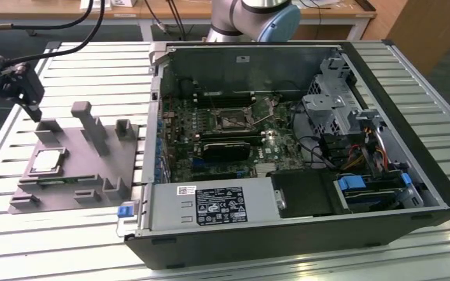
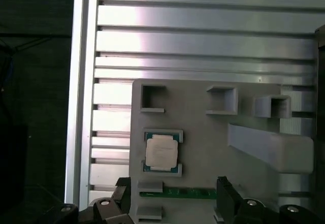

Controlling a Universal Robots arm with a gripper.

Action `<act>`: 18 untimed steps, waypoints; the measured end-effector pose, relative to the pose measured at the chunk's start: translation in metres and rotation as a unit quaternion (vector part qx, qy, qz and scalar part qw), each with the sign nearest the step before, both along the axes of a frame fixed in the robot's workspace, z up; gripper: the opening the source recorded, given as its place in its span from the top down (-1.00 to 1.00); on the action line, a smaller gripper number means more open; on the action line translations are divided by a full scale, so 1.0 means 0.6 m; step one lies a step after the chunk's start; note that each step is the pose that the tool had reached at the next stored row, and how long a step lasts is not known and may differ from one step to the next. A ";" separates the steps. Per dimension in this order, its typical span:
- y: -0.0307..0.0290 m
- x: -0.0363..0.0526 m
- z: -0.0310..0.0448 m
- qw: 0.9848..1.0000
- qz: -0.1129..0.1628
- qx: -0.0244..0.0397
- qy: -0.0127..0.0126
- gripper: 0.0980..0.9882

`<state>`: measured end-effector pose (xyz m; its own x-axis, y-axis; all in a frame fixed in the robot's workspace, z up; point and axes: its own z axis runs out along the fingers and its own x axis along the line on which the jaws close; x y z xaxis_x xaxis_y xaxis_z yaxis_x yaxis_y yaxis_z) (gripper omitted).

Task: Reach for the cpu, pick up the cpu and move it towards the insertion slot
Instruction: 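Pick up the cpu and move it towards the insertion slot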

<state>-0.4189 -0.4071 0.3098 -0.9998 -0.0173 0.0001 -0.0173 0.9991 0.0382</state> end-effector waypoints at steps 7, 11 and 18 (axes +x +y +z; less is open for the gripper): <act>-0.0007 -0.007 -0.021 1.000 0.000 0.000 0.000 -0.50; -0.0010 -0.008 -0.033 1.000 0.000 0.000 0.000 -0.50; -0.0013 -0.008 -0.055 1.000 0.000 0.000 0.000 -0.50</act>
<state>-0.4237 -0.4080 0.2770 -0.9998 -0.0174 0.0001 -0.0173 0.9991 0.0382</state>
